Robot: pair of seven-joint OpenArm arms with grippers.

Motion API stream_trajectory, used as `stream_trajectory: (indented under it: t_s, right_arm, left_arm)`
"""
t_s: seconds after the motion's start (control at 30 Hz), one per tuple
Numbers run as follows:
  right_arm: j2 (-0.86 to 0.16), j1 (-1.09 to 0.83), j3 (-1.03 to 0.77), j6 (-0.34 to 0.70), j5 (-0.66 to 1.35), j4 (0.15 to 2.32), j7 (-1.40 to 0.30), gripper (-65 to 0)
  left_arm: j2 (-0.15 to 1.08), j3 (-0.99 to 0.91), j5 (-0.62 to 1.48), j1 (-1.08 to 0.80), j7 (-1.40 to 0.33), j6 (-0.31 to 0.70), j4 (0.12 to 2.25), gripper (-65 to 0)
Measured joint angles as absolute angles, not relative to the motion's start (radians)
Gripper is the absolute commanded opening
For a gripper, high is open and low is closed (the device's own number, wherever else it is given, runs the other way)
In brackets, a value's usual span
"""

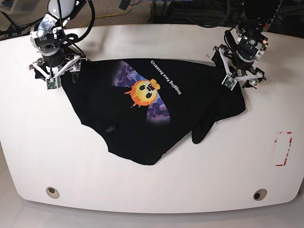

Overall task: Fold the T-shirt properly
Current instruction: 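Release and move the right gripper to the T-shirt's hem corner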

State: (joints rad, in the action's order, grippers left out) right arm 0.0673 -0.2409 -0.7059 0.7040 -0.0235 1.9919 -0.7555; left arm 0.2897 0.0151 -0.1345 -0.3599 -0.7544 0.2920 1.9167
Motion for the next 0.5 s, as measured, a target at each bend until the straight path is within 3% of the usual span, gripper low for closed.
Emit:
stream_trajectory:
  t_s: [0.2,0.5]
  right_arm:
    - [0.019,-0.126,-0.631,0.685,-0.031,1.932,-0.776,-19.0]
    - [-0.090,0.140,-0.484,0.698,-0.018,1.643,-0.849,-19.0]
  left_arm:
    - [0.253,0.006,-0.131,-0.332,-0.756,0.294,1.928,-12.4]
    - [0.207,0.001,-0.138,-0.313,-0.756,0.289,1.985,-12.4]
